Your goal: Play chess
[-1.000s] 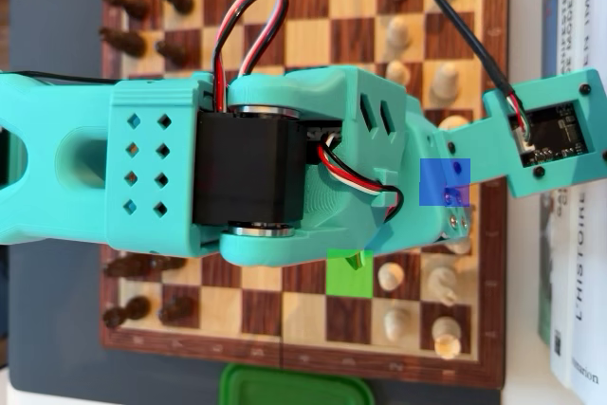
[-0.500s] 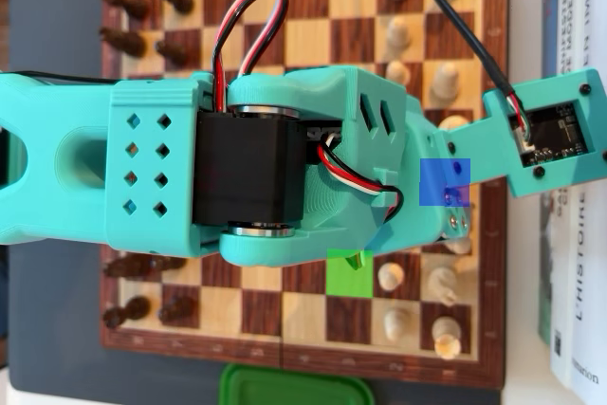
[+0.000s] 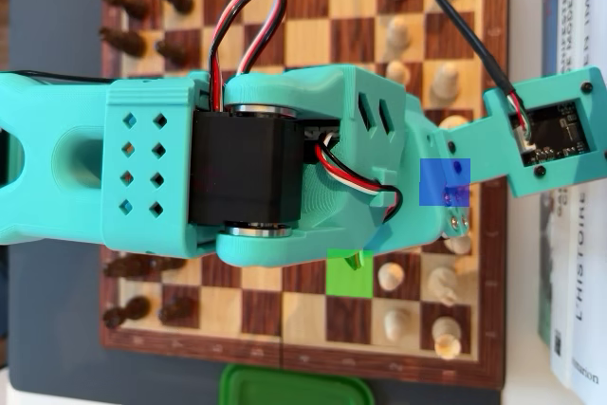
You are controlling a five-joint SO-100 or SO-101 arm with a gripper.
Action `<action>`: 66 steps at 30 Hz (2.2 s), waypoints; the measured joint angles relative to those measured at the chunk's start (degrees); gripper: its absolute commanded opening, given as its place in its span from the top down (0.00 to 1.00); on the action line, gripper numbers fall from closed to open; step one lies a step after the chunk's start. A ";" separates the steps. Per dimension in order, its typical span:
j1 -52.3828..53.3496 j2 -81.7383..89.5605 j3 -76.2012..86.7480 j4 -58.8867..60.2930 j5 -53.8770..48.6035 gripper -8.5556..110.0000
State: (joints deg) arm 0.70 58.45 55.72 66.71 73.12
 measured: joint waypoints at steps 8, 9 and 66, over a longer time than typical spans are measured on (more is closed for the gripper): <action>0.00 1.14 0.00 0.00 0.00 0.93; 0.00 1.93 0.00 0.00 0.00 0.93; 8.88 31.11 25.49 0.00 -9.23 0.92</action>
State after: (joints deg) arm 9.58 89.56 81.21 66.71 63.90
